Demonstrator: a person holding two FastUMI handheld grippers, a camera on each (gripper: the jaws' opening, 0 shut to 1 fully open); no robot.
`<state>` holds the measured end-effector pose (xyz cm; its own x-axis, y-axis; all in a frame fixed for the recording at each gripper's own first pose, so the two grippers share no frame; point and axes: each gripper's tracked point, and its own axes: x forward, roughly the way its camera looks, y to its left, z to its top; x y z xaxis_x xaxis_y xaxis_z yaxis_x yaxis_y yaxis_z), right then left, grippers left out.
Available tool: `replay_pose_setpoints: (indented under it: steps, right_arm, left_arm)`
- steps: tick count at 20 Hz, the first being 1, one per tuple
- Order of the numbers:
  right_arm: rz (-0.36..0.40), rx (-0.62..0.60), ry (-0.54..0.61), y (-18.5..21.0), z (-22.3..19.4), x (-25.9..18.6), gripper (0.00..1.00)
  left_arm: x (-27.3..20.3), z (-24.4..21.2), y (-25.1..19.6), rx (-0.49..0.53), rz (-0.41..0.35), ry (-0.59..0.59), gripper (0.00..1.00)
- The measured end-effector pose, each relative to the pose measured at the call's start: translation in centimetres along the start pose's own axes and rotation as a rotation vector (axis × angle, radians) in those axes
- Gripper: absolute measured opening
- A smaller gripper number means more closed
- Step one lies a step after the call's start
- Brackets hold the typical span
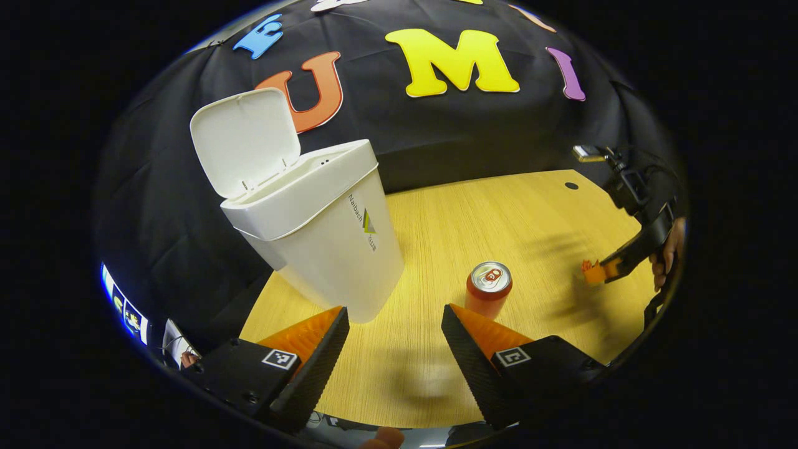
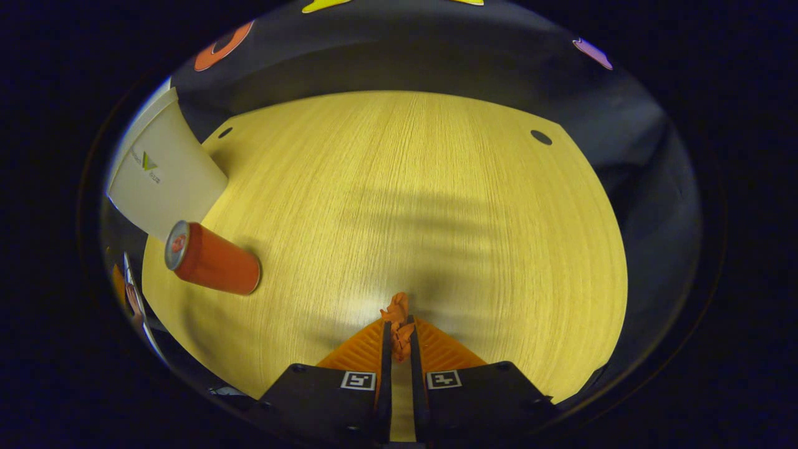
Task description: Press the lid of the desktop garbage bin to open it, pick up the crumpled paper on the desktop and throw it into the bin, then pick up the pop can on the desktop and drop it into the bin, and finally close the garbage bin lid.
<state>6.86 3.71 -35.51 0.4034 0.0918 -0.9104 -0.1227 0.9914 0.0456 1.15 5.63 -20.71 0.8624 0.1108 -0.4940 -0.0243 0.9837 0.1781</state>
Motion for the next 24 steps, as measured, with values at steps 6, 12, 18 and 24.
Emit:
replay_pose_setpoints:
  steps: [6,12,18,24]
  right_arm:
    - [0.032,-0.039,-0.158,1.4,5.3,-8.1,0.15]
    - [0.094,-0.114,-0.343,5.2,11.7,-17.2,0.15]
    - [0.209,-0.248,-0.538,14.0,18.3,-24.1,0.15]
    - [0.337,-0.313,-0.531,24.3,19.7,-23.6,0.15]
  left_arm:
    - [-0.7,0.4,0.3,0.004,-0.031,-0.041,0.99]
    - [-1.2,0.1,0.8,-0.014,-0.070,-0.077,0.99]
    - [-2.3,-0.4,2.0,-0.057,-0.132,-0.106,0.99]
    - [-3.0,-1.3,5.1,-0.085,-0.114,-0.118,0.99]
